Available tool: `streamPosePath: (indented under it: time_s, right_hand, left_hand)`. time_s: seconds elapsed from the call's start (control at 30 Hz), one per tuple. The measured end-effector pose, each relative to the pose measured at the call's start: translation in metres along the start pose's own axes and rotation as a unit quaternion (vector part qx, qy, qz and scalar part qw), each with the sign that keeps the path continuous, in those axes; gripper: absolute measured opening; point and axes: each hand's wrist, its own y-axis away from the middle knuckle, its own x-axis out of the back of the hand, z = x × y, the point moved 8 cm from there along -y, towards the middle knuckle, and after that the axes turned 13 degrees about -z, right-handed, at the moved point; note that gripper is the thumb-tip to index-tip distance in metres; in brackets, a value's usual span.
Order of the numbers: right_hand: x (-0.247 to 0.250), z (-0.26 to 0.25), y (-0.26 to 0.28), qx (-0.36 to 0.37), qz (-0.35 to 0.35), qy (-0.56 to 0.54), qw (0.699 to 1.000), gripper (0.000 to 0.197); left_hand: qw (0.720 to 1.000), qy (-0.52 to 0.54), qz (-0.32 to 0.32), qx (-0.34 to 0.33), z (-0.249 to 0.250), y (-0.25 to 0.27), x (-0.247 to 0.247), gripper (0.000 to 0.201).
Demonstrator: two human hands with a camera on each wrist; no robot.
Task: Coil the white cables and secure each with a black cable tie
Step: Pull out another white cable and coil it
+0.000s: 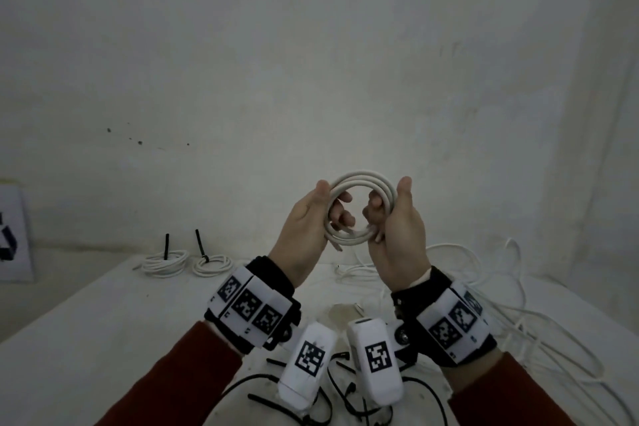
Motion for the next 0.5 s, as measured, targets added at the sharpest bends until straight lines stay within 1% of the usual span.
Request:
streamPosePath:
  time_s: [0.03, 0.07, 0.13, 0.2, 0.3, 0.4, 0.5]
  right_hand:
    - [0.001, 0.004, -0.001, -0.008, 0.003, -0.017, 1.0, 0.052]
    - [0.002, 0.009, -0.001, -0.017, 0.004, -0.011, 1.0, 0.052]
    - [0.006, 0.014, -0.001, -0.03, -0.005, 0.061, 0.998, 0.055]
    - [0.008, 0.013, -0.001, -0.031, -0.03, 0.156, 0.987, 0.056]
    - [0.005, 0.008, -0.001, -0.023, -0.079, 0.239, 0.967, 0.055]
    - [0.001, 0.017, -0.001, -0.047, -0.115, 0.253, 0.96, 0.045]
    - [0.002, 0.028, 0.0, -0.048, -0.13, 0.253, 0.957, 0.035]
  left_hand:
    - [1.0, 0.008, -0.004, -0.001, -0.001, 0.001, -0.002, 0.043]
    - [1.0, 0.007, -0.008, 0.0, -0.002, 0.001, -0.004, 0.041]
    - [1.0, -0.013, -0.006, 0.018, -0.006, 0.002, -0.001, 0.037]
    - [0.998, -0.047, 0.006, 0.045, -0.011, 0.002, 0.007, 0.036]
    - [0.988, -0.136, -0.003, 0.077, -0.02, 0.002, 0.017, 0.037]
    - [0.973, -0.208, -0.02, 0.099, -0.028, 0.002, 0.019, 0.039]
    - [0.976, -0.191, -0.018, 0.106, -0.032, 0.005, 0.021, 0.037]
